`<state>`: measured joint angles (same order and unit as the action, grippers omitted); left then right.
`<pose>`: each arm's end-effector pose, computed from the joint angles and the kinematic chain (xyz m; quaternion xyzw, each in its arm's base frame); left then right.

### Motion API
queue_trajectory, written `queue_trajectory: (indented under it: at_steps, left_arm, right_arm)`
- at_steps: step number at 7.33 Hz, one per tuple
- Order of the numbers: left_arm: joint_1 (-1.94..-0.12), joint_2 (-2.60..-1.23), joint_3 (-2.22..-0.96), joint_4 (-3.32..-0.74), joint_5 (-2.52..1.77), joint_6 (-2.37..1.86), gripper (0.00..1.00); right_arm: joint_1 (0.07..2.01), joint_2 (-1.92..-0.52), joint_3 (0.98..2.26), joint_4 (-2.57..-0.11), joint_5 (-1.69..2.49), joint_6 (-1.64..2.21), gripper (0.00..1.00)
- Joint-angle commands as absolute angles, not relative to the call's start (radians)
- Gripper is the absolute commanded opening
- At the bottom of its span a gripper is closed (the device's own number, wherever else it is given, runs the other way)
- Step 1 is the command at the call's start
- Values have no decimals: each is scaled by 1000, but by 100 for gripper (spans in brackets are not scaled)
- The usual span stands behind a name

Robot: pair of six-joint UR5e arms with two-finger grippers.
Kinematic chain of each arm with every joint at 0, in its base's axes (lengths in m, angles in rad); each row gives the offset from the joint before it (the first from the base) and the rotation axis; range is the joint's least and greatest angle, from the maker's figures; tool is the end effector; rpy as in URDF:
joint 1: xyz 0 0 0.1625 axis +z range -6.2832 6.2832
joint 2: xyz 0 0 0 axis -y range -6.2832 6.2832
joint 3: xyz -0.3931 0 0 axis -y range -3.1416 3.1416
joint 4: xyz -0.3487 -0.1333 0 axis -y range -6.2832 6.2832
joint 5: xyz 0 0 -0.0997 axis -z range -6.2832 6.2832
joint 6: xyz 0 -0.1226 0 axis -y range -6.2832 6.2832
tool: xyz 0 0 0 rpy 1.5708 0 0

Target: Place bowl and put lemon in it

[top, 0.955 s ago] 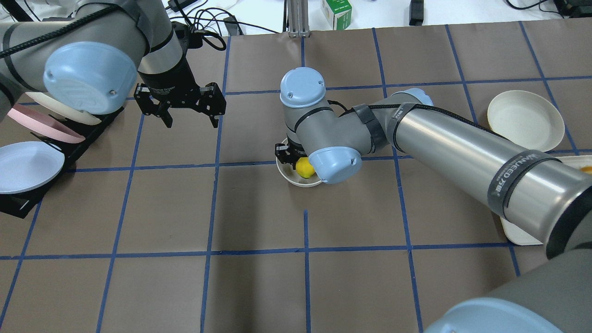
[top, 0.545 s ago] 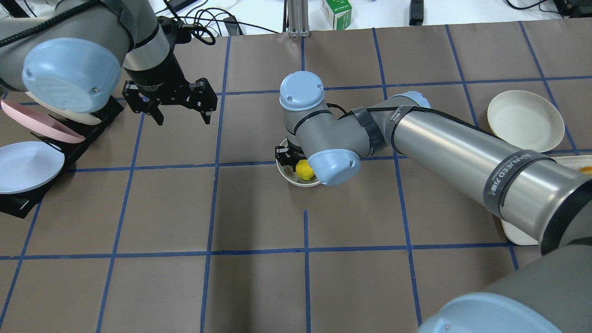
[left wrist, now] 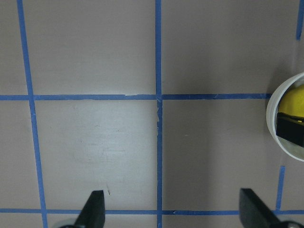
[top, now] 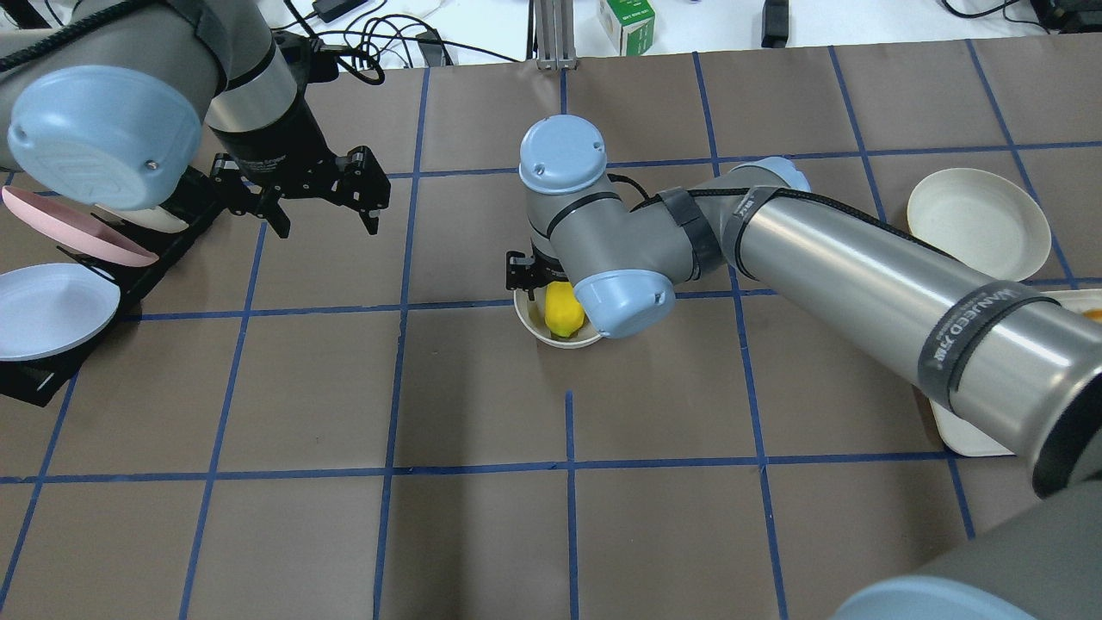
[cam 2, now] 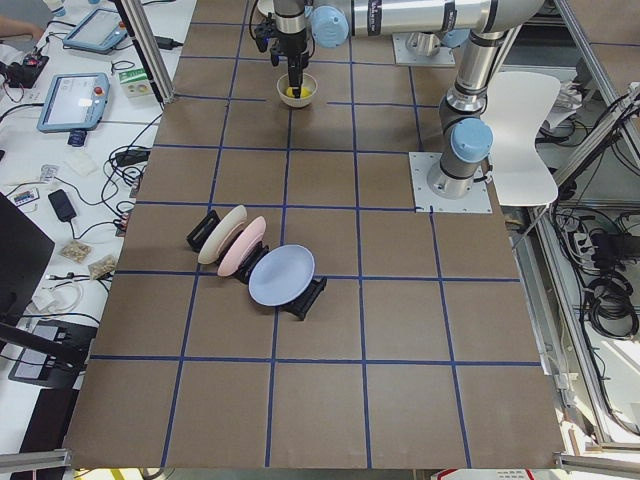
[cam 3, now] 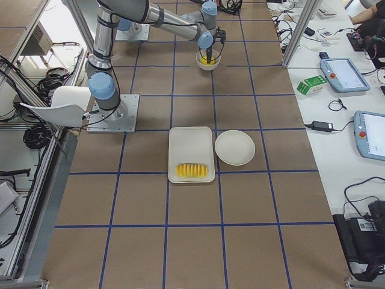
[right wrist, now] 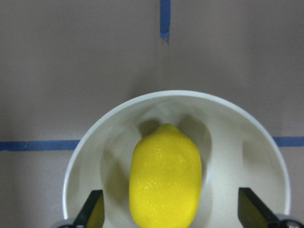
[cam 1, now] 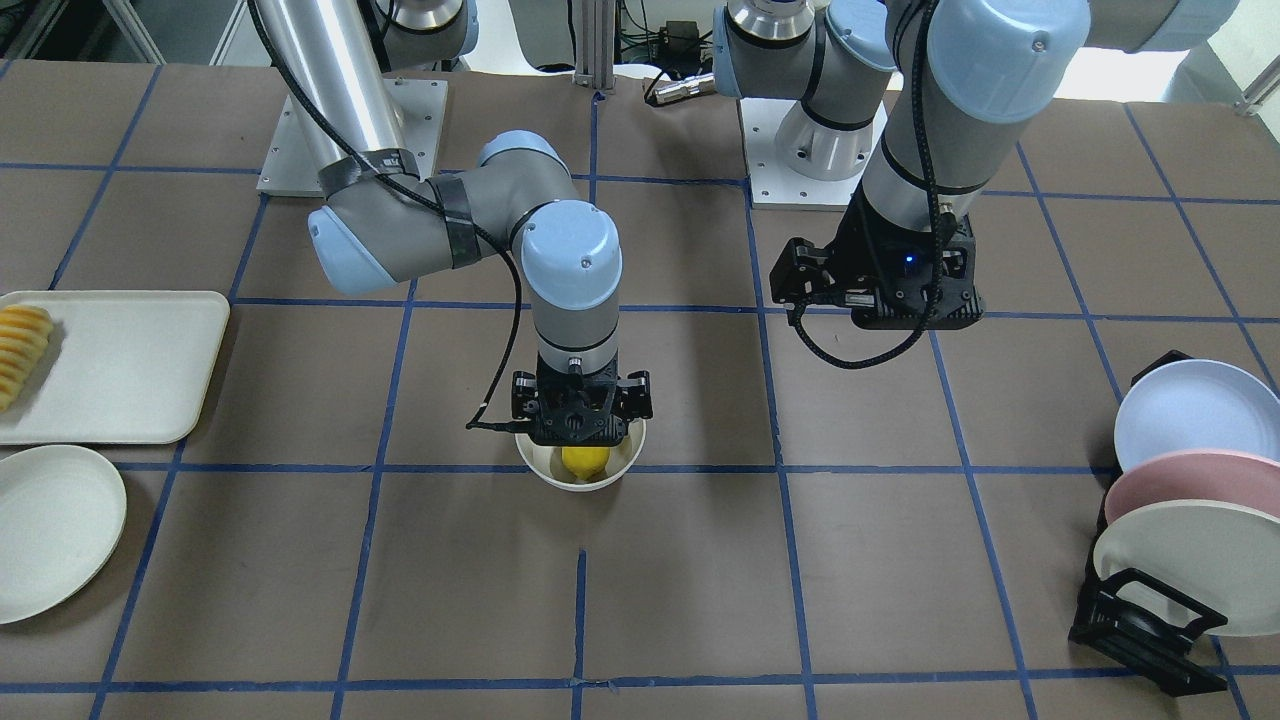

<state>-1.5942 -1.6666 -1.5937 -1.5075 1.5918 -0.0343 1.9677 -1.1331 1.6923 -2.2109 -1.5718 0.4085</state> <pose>-0.1418 -0.4734 0.3846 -0.0052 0.9995 0.0274 0.0113 0.3437 -0.4756 0.2194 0.0058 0.9992 -0.0374 0.0154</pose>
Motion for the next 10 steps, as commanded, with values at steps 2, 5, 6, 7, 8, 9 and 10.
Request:
queue_trajectory:
  at_steps: [2,5,6,7,8,9,10]
  left_arm:
    - [-1591,-1664,-1594,-1511,1598,-34,100]
    - [-1591,-1660,-1594,-1509,1594,-35,100]
    - [-1589,-1660,-1594,-1509,1600,-35,100]
    - [-1591,-1658,-1594,-1519,1601,-35,100]
    - [-1592,-1652,-1594,-1522,1600,-35,100]
    - [-1586,-1640,-1594,-1520,1591,-34,100]
    - [-1585,-1634,-1594,-1519,1592,-34,100]
  right_arm:
    - [1874,-1367,1672,-1960,-1569,376,100]
    - [1633,-1575,1629,-1660,-1525,142,100]
    - [1587,-1581,1631,-1640,-1485,126,100]
    - [1580,-1585,1631,-1640,-1511,44,100]
    - [1575,-1588,1637,-1643,-1522,28,100]
    - [1578,-1588,1640,-1646,-1522,26,100]
    - [1566,-1586,1629,-1643,-1520,25,100]
